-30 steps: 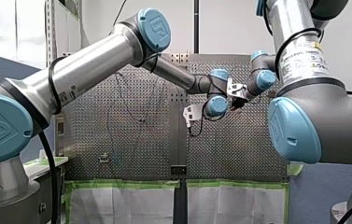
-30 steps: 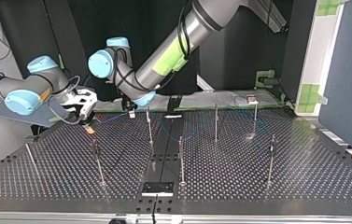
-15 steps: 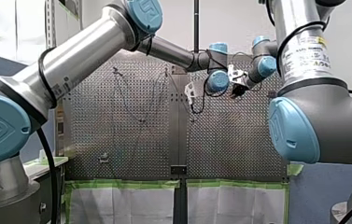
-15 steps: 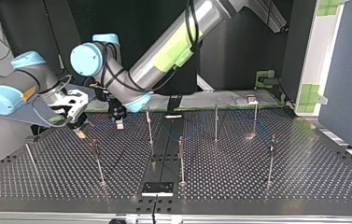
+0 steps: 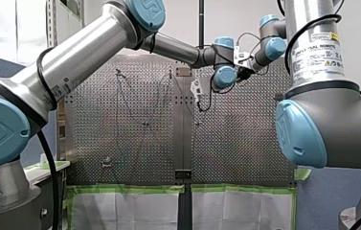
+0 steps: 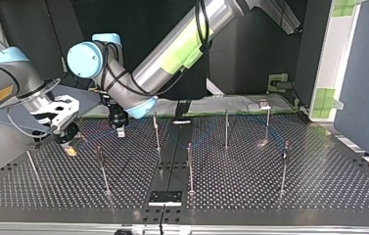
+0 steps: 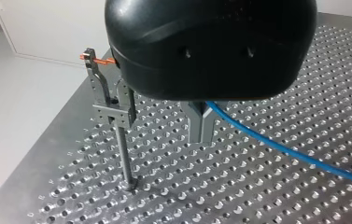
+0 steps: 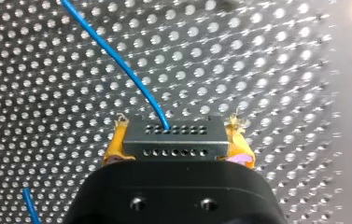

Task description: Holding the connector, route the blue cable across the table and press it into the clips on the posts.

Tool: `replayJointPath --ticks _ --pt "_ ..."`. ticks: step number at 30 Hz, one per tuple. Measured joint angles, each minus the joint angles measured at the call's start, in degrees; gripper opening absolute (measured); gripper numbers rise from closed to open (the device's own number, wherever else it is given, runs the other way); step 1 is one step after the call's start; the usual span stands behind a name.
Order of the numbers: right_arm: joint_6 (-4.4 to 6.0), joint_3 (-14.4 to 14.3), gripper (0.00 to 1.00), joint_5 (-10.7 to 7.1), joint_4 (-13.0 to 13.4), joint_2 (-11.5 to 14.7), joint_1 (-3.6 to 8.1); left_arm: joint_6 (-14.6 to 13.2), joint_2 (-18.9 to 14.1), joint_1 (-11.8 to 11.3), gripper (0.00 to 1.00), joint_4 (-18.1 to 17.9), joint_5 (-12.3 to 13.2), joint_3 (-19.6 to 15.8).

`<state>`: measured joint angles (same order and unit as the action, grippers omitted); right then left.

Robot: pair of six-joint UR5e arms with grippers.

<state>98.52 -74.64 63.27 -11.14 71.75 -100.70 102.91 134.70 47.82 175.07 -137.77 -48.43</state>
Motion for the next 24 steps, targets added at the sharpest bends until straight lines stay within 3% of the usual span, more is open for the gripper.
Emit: replayJointPath --ticks 11,24 --pt "0.06 0.2 0.00 -0.01 -0.1 0.7 -0.27 -0.1 -0.1 -0.3 0.00 0.4 0.7 3.5" --pt "-0.12 0.3 0.00 -0.47 0.1 0.9 -0.46 0.1 -0.2 -1.4 0.00 0.4 0.8 4.0"
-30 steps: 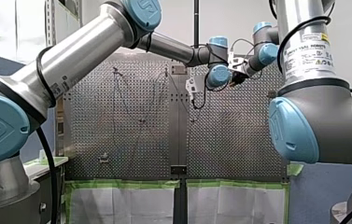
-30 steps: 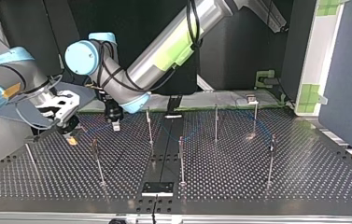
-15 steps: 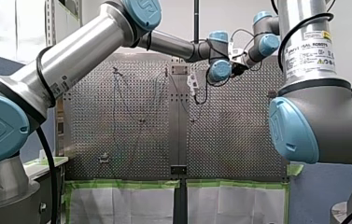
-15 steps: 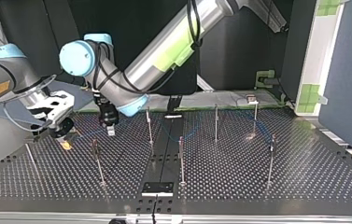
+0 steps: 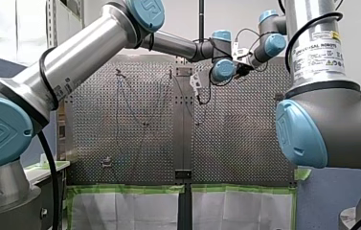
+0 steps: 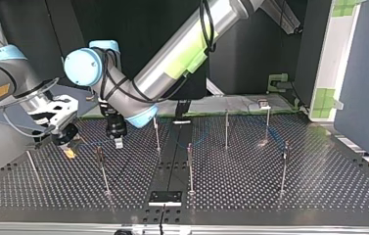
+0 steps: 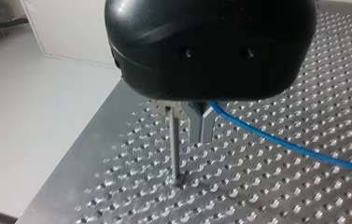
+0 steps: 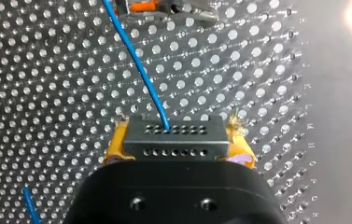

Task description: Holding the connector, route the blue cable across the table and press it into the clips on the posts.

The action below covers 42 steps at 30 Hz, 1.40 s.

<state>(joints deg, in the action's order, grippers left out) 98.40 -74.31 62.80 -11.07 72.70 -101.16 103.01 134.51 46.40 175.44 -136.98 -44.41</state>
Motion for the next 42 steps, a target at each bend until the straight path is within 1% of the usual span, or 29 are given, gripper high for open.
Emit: replayJointPath --ticks 4,10,14,19,29,33,37,38,39,40,41,42 --pt "-0.06 0.3 0.00 -0.55 0.1 0.0 0.06 -0.3 0.0 -0.7 0.00 -1.2 0.2 0.2" --pt "-0.05 0.6 0.00 -0.82 0.2 0.0 0.20 -0.7 0.0 -1.6 0.00 -2.8 1.5 0.5" --pt "0.06 0.6 0.00 -0.85 0.4 -0.1 0.35 -1.4 0.1 -2.3 0.00 -3.8 3.2 0.6" --pt "0.18 0.6 0.00 -0.84 1.3 -0.2 0.46 -1.8 0.1 -3.4 0.00 -4.5 5.5 0.4" --pt "0.29 0.6 0.00 -0.77 2.7 -0.8 0.80 -1.5 0.1 -6.2 0.00 -8.0 10.0 -3.3" --pt "0.29 0.6 0.00 -0.76 2.9 -0.9 0.89 -1.4 0.1 -6.5 0.00 -8.1 11.7 -3.9" --pt "0.25 0.6 0.00 -0.76 3.2 -1.0 1.01 -1.1 0.1 -6.3 0.00 -7.8 12.5 -3.8" --pt "0.22 0.6 0.00 -0.76 3.2 -1.0 1.01 -1.0 0.1 -6.2 0.05 -7.6 12.6 -3.8" --pt "0.19 0.6 0.00 -0.76 3.2 -1.0 1.02 -0.9 0.1 -6.0 0.05 -7.5 12.7 -3.8" --pt "0.19 0.6 0.00 -0.76 3.2 -1.0 1.04 -0.8 0.1 -5.9 0.13 -7.3 12.7 -3.8" --pt "0.19 0.6 0.00 -0.76 3.3 -1.1 1.04 -0.7 0.1 -5.8 0.28 -7.1 12.8 -3.8" --pt "0.19 0.6 0.00 -0.76 3.3 -1.1 1.04 -0.7 0.0 -5.6 0.28 -6.9 12.8 -3.8"
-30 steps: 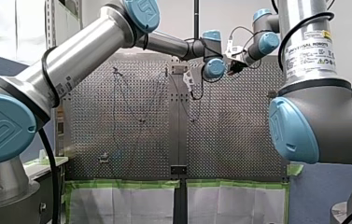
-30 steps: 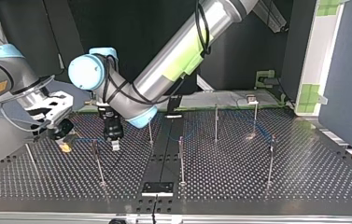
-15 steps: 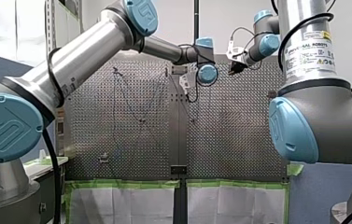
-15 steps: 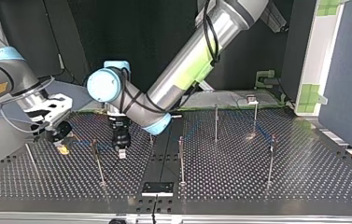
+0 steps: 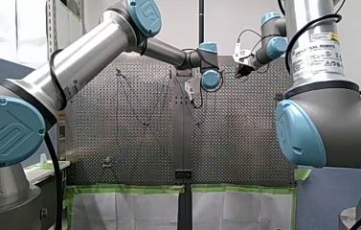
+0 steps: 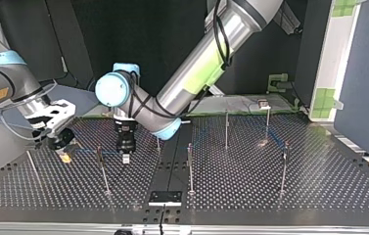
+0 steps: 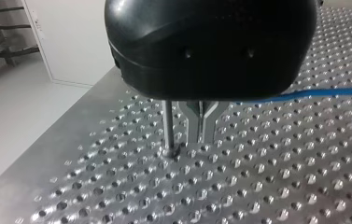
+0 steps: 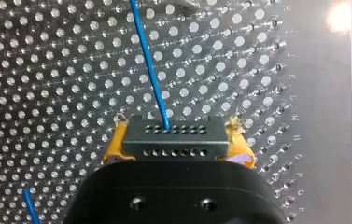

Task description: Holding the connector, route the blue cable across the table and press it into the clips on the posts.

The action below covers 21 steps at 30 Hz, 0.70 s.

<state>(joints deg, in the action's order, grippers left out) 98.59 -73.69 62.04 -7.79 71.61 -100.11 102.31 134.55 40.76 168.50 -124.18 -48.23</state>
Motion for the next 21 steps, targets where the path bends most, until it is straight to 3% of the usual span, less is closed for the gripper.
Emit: replayJointPath --ticks 2,3,4,5,6,7,8,21 --pt "0.01 0.0 0.00 0.00 0.0 -0.1 0.00 0.1 0.0 0.2 0.55 0.4 0.0 0.0" --pt "0.01 0.0 0.00 0.00 0.0 -0.1 0.00 0.2 0.0 0.3 0.55 0.5 0.0 0.0" --pt "0.00 0.0 0.00 0.00 0.0 -0.1 -0.01 0.2 0.0 0.3 0.65 0.7 0.0 0.0" --pt "-0.01 0.0 0.00 0.00 0.0 -0.1 -0.01 0.3 0.0 0.4 0.82 0.9 0.0 0.0" --pt "-0.02 0.0 0.00 -0.02 0.0 -0.1 -0.01 0.3 0.0 0.5 0.82 1.0 0.0 0.0" --pt "-0.04 0.0 0.00 -0.04 0.0 -0.1 -0.01 0.3 0.0 0.5 0.94 1.1 0.0 0.0" --pt "-0.06 0.0 0.00 -0.05 0.0 -0.2 -0.01 0.3 0.0 0.5 1.00 1.3 0.0 0.0" --pt "-0.24 0.0 0.00 -0.09 -0.1 -0.3 -0.02 2.8 -1.2 1.5 1.00 6.1 -0.2 0.9"
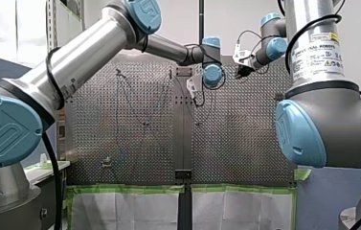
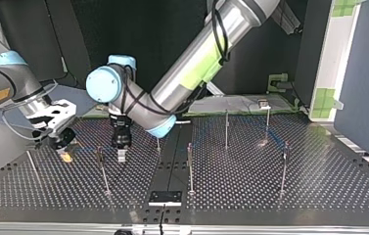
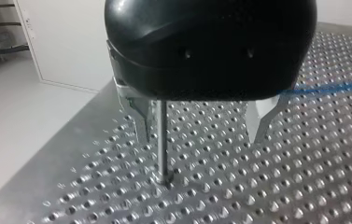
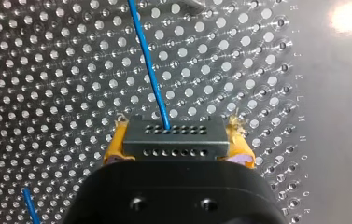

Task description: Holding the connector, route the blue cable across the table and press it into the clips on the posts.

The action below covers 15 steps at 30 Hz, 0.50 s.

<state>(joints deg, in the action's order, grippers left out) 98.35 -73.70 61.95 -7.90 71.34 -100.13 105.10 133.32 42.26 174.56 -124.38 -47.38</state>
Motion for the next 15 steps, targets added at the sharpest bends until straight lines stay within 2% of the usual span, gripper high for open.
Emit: replayJointPath --ticks 8,15 --pt "-0.01 0.0 0.00 -0.02 -0.1 0.0 0.01 1.4 -1.5 1.5 1.00 4.0 0.3 -1.7" --pt "0.00 0.0 0.00 -0.18 -0.1 0.0 0.01 1.8 -4.4 2.5 1.00 6.1 2.8 -5.1"
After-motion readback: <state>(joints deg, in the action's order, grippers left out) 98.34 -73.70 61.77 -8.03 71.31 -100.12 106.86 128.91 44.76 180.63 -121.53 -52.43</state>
